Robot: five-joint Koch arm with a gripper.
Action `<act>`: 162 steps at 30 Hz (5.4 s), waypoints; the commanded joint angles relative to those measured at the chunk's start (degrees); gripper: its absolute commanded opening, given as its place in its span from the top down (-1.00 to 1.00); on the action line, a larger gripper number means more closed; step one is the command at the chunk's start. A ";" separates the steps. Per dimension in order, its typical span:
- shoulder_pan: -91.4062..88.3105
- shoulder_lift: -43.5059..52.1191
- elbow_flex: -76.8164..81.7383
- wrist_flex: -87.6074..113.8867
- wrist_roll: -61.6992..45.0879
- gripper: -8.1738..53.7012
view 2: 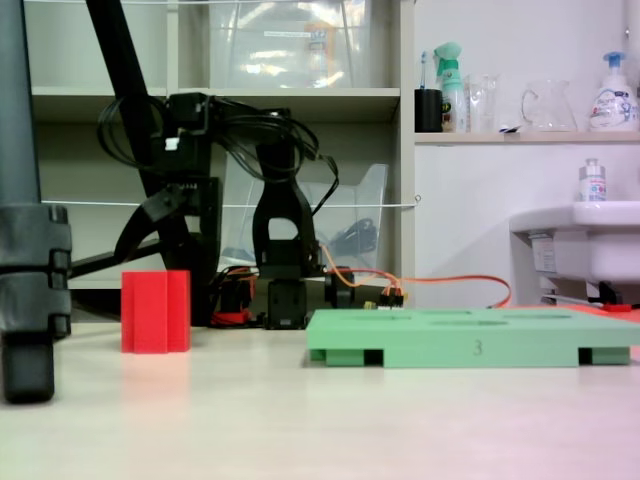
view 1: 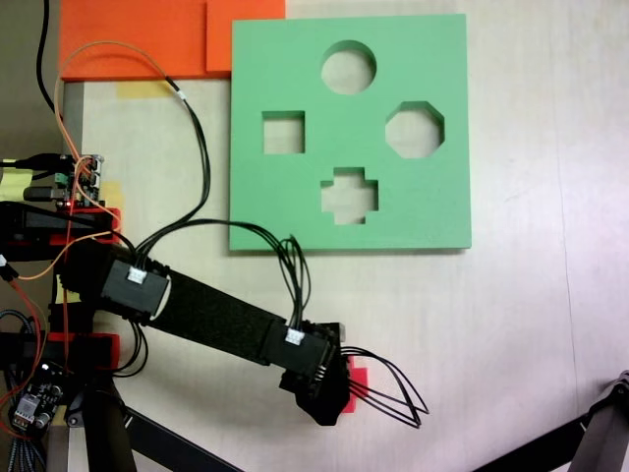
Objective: Put the cross columnar block into the corresponding hole
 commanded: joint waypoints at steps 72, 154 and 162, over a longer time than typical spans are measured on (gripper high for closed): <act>-46.32 8.35 -6.68 -5.10 47.90 0.36; -25.40 61.52 85.96 -70.40 -61.17 -0.54; -26.19 61.52 109.34 -88.77 -62.05 -0.54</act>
